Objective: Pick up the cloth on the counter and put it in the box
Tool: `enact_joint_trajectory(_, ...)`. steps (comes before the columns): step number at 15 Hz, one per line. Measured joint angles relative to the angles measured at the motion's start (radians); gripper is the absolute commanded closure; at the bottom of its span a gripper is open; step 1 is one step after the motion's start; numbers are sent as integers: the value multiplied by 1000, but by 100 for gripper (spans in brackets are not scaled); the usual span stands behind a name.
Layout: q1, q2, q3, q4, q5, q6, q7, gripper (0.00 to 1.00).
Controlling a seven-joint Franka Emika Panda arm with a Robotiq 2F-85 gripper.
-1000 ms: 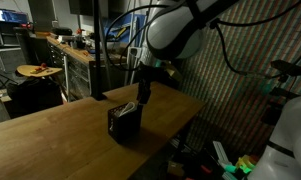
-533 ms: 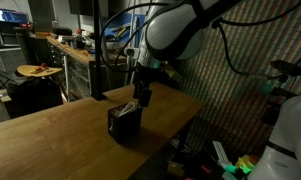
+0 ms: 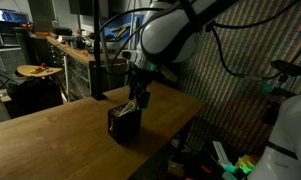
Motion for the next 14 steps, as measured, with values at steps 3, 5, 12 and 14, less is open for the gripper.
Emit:
enact_joint_trajectory(3,-18,39,-25,21,0,22,-84,0)
enact_joint_trajectory(5,-36,65,-38,37,0,35,-136,0)
enact_joint_trajectory(12,-71,138,-42,80,0,63,-217,0)
enact_joint_trajectory(14,-71,150,-37,89,0,63,-218,0)
